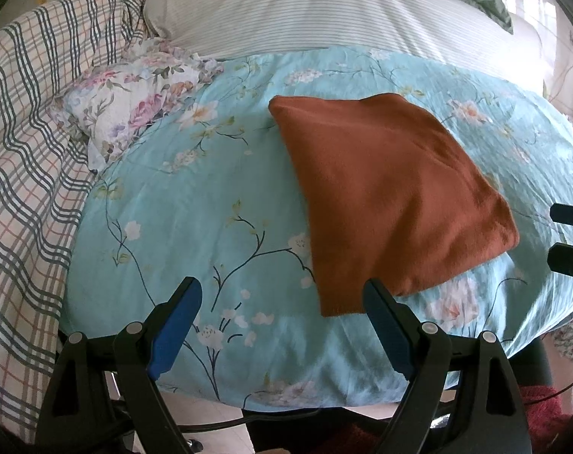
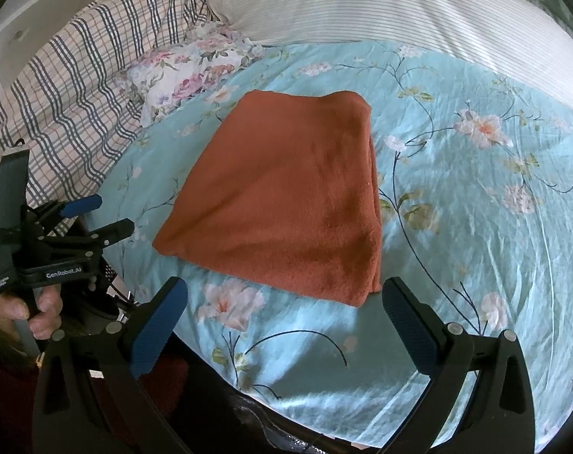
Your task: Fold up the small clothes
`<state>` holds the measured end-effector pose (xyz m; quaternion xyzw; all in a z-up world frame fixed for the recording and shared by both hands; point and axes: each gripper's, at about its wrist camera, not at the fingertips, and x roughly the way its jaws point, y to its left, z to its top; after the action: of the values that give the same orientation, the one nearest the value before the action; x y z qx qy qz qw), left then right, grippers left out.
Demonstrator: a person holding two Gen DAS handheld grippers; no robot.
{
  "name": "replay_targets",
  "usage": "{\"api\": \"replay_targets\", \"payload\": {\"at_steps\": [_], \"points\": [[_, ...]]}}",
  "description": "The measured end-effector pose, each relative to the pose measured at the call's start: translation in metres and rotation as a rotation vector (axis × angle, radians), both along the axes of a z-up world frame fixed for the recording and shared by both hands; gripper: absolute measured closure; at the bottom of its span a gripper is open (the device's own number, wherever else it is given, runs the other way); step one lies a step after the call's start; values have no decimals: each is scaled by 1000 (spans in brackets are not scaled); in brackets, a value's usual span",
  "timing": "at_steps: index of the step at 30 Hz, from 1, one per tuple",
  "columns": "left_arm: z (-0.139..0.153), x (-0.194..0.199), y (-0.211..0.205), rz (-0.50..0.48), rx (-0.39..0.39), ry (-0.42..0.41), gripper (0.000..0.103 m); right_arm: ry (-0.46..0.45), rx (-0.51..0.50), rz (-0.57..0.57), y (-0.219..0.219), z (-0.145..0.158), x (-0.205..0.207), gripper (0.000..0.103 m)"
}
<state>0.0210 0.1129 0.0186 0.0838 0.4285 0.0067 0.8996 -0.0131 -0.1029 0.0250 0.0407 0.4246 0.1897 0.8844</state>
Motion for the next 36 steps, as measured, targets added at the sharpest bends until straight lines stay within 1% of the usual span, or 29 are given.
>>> {"api": "replay_targets", "payload": {"at_steps": [5, 16, 36], "points": [[1, 1, 0, -1, 0, 3, 16, -6, 7, -2, 3, 3, -2, 0], [8, -5, -6, -10, -6, -22, 16, -21, 22, -5, 3, 6, -6, 1], [8, -8, -7, -2, -10, -22, 16, -11, 21, 0, 3, 2, -6, 0]]}}
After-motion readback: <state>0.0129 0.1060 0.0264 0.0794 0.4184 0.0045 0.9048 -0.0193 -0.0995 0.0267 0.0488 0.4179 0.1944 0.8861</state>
